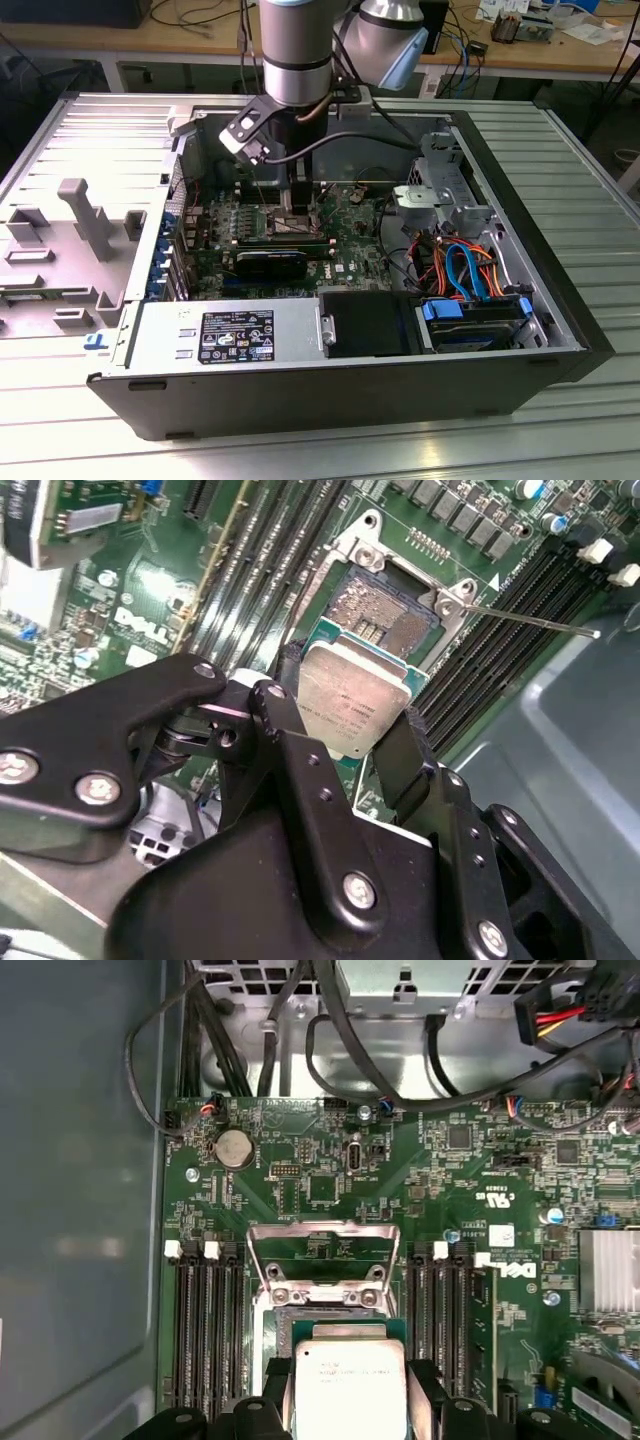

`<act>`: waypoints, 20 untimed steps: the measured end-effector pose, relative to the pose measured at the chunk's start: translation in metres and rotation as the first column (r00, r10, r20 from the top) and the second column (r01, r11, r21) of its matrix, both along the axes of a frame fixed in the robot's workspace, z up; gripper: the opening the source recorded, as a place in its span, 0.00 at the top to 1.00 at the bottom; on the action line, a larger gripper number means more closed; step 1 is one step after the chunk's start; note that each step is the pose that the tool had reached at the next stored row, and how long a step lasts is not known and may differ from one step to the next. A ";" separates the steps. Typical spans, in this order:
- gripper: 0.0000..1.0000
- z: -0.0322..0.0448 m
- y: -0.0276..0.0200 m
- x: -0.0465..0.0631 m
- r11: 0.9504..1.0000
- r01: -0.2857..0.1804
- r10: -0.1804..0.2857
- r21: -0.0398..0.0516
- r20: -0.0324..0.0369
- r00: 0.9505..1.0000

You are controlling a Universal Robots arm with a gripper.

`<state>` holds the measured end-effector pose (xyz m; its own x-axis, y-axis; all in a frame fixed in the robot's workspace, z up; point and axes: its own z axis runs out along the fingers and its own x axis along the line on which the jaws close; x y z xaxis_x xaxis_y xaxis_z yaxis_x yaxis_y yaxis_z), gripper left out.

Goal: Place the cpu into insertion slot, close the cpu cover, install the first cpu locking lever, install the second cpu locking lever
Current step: 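Place the cpu into insertion slot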

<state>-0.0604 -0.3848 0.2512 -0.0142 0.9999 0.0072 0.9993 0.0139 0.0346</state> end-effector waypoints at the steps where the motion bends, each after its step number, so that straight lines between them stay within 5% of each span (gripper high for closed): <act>1: 0.46 -0.0011 0.0003 0.000 1.000 0.000 0.000 0.000 0.000 1.000; 20: 0.46 -0.0174 0.0023 -0.001 1.000 0.019 -0.019 0.000 0.000 1.000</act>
<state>-0.0610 -0.3825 0.2338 0.0048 1.0000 0.0072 0.9994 -0.0050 0.0345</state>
